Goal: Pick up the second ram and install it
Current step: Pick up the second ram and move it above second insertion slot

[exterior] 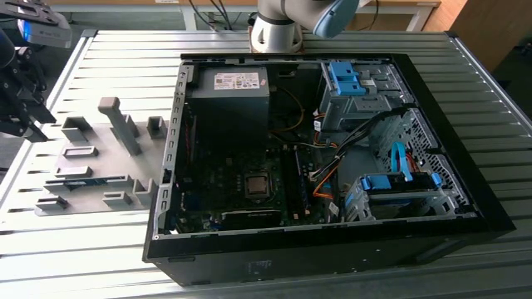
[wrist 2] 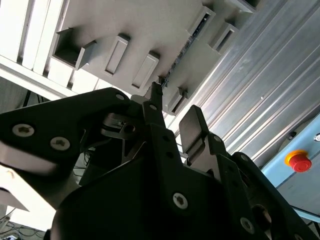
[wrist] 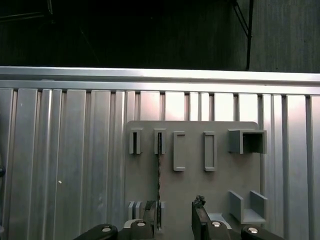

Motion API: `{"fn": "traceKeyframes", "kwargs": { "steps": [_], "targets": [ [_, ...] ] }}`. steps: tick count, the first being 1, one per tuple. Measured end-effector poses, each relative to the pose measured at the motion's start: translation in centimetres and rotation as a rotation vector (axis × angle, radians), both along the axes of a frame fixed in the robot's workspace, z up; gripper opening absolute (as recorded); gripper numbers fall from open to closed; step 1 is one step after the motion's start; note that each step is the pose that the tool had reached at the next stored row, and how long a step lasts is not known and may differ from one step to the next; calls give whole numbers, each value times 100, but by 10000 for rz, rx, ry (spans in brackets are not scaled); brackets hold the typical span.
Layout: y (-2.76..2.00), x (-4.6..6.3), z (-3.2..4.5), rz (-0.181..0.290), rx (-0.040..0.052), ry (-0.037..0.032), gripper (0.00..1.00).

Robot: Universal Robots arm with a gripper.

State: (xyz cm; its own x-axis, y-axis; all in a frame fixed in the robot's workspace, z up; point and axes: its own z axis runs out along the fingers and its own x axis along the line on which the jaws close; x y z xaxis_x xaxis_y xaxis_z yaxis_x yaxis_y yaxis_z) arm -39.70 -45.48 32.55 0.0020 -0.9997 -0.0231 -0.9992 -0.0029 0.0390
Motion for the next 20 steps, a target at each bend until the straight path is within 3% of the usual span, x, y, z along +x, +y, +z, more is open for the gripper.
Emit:
{"fn": "traceKeyframes", "kwargs": {
  "steps": [6,20],
  "targets": [
    [-4,0,-101,-161,-1,-21,42],
    [-4,0,-113,-178,-1,-20,42]
  ]
}}
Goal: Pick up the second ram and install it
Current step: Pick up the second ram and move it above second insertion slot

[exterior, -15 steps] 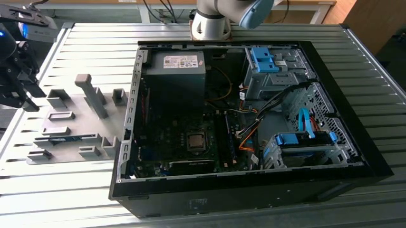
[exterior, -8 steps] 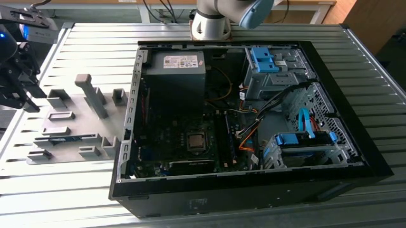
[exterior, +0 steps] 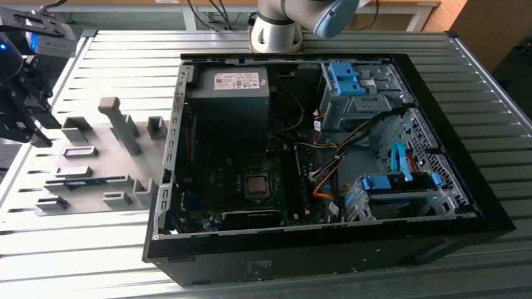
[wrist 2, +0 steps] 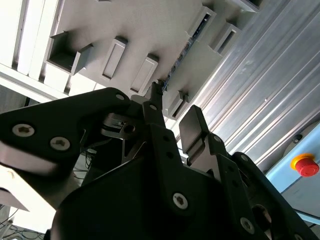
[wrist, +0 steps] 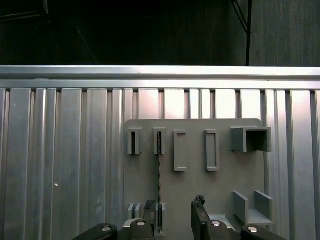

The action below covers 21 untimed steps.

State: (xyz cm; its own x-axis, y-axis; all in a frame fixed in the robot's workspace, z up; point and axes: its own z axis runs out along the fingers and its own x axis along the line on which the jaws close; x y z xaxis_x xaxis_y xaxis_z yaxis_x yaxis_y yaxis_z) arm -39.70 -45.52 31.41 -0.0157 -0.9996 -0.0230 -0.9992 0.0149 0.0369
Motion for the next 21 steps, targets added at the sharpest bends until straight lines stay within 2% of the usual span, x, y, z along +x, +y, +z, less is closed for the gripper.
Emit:
{"fn": "traceKeyframes", "kwargs": {
  "steps": [4,14,19,21],
  "targets": [
    [-5,-4,-24,-2,2,-3,42],
    [-47,-14,-204,-52,1,-4,42],
    [-48,-14,-216,-52,1,-4,42],
    [-49,-14,-249,-52,2,-5,42]
  ]
}}
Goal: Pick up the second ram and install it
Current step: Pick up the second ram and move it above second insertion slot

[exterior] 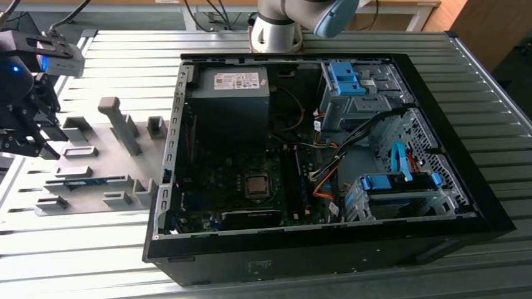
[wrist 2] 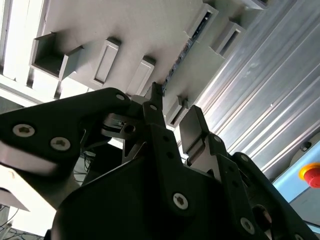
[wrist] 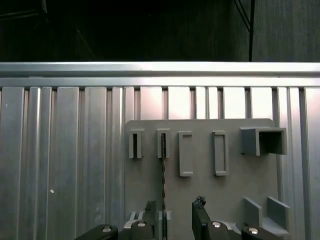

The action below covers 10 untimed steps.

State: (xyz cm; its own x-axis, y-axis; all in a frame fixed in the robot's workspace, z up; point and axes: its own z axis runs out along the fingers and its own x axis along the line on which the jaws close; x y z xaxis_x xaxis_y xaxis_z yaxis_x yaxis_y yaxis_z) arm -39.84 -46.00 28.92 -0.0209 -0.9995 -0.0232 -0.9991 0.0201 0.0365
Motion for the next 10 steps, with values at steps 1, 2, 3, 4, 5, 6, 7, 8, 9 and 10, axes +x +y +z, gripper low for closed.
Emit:
{"fn": "traceKeyframes", "kwargs": {
  "steps": [1,2,3,4,5,6,7,8,9,10],
  "targets": [
    [0,0,-17,0,-1,1,42],
    [-1,0,-35,-1,-1,1,42],
    [-1,0,-53,-1,-1,1,42],
    [-2,0,-71,-1,-1,1,42],
    [-2,0,-90,0,-1,2,42],
    [-2,0,-107,-1,-1,2,42],
    [-2,0,-125,0,-1,1,42],
    [-2,0,-134,0,-1,2,42],
    [-2,0,-138,0,-2,2,42],
    [-2,0,-141,0,-3,3,42]
  ]
}}
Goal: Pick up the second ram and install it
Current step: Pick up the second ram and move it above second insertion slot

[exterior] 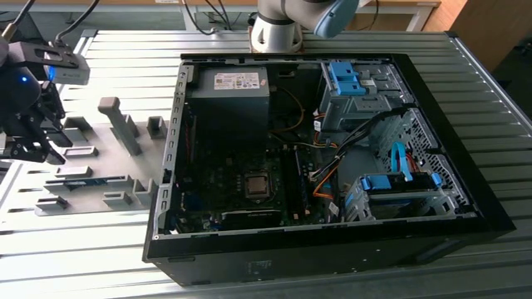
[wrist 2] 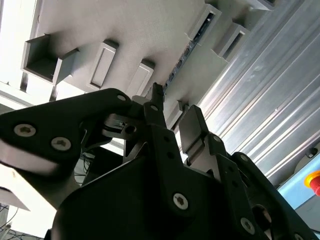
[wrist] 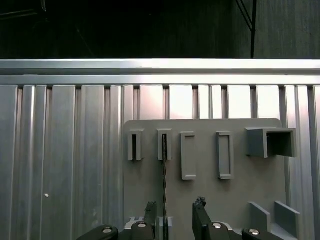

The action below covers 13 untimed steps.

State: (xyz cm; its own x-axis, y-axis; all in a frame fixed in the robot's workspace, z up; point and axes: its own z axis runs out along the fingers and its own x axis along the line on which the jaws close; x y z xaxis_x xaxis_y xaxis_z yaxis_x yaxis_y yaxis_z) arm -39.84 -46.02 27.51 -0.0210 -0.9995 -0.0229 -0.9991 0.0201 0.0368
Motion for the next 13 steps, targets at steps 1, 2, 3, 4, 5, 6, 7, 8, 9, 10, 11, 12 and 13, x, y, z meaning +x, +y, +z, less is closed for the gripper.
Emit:
{"fn": "traceKeyframes", "kwargs": {
  "steps": [1,2,3,4,5,6,7,8,9,10,11,12,13],
  "targets": [
    [0,0,-6,0,2,-3,40],
    [-1,0,-11,0,1,-12,40],
    [-1,0,-18,1,1,-39,33],
    [-1,-1,-26,1,0,-82,33],
    [-1,-1,-36,0,1,-128,33],
    [-1,-3,-45,0,1,-173,33],
    [-1,-4,-57,0,1,-209,33],
    [-3,-5,-74,1,3,-226,33],
    [-6,-8,-93,1,2,-226,33],
    [-10,-9,-110,0,2,-226,33],
    [-14,-9,-128,0,2,-226,33],
    [-18,-10,-145,0,2,-226,33],
    [-22,-11,-160,0,2,-226,33]
  ]
}}
